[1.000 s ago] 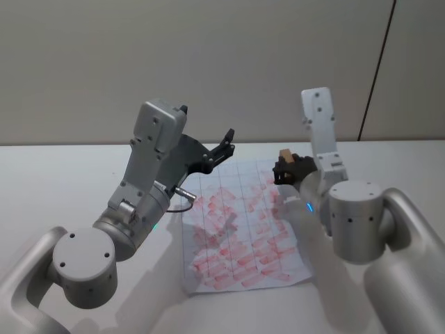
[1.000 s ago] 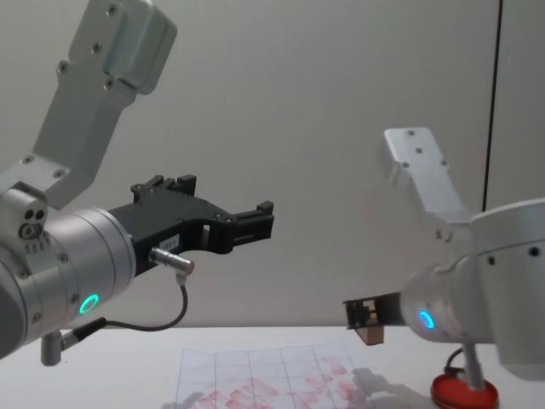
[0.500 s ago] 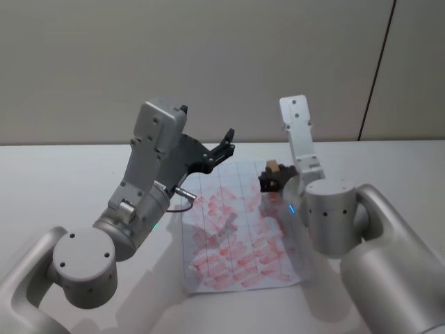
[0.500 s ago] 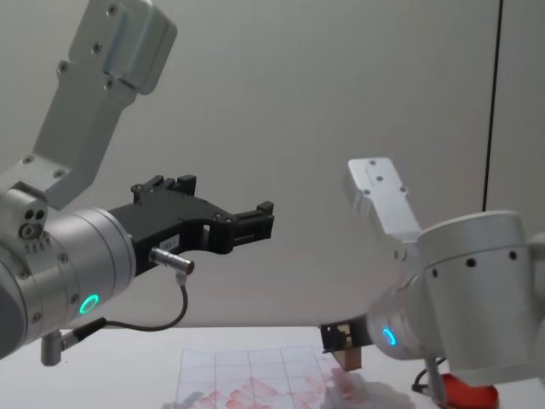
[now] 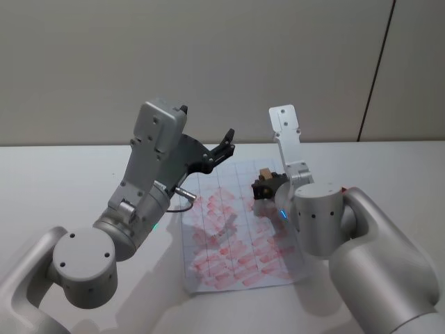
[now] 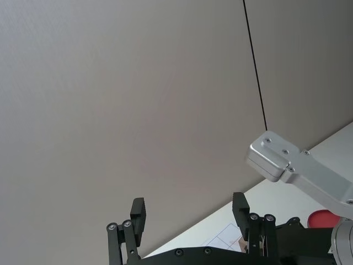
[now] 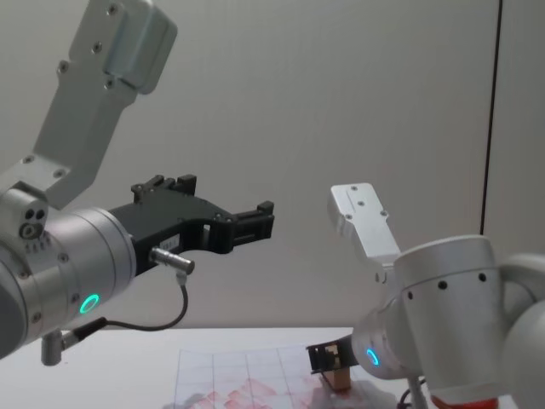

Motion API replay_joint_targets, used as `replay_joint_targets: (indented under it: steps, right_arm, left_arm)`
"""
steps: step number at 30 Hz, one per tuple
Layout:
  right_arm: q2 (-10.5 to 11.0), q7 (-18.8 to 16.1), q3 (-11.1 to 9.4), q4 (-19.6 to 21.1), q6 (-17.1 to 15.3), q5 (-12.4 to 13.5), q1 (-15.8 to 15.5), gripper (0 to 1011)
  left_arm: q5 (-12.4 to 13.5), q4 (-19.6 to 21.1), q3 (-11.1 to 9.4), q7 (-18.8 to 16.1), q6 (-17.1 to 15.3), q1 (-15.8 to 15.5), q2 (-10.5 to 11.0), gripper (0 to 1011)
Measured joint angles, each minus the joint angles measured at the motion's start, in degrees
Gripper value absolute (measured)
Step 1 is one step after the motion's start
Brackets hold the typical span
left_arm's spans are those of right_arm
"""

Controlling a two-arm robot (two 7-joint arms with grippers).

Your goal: Use the one hand to pick up the stamp and affix it onto the A4 paper.

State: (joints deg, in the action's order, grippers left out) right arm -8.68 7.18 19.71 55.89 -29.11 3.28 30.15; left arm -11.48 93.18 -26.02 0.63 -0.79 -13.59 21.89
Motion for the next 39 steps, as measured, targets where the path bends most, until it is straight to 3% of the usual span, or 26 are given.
replay_joint_targets:
  steps: [13,39]
  right_arm:
    - [-0.6,-0.2,-0.4,-2.7,0.5,0.2,1.1,217]
    - [-1.1,0.1,-1.7,-3.3,0.5,2.6,1.0,217]
  left_arm:
    - [0.0,0.0,0.0,0.0,0.0,0.0,0.0,1001]
    - [0.0,0.0,0.0,0.0,0.0,0.0,0.0,1001]
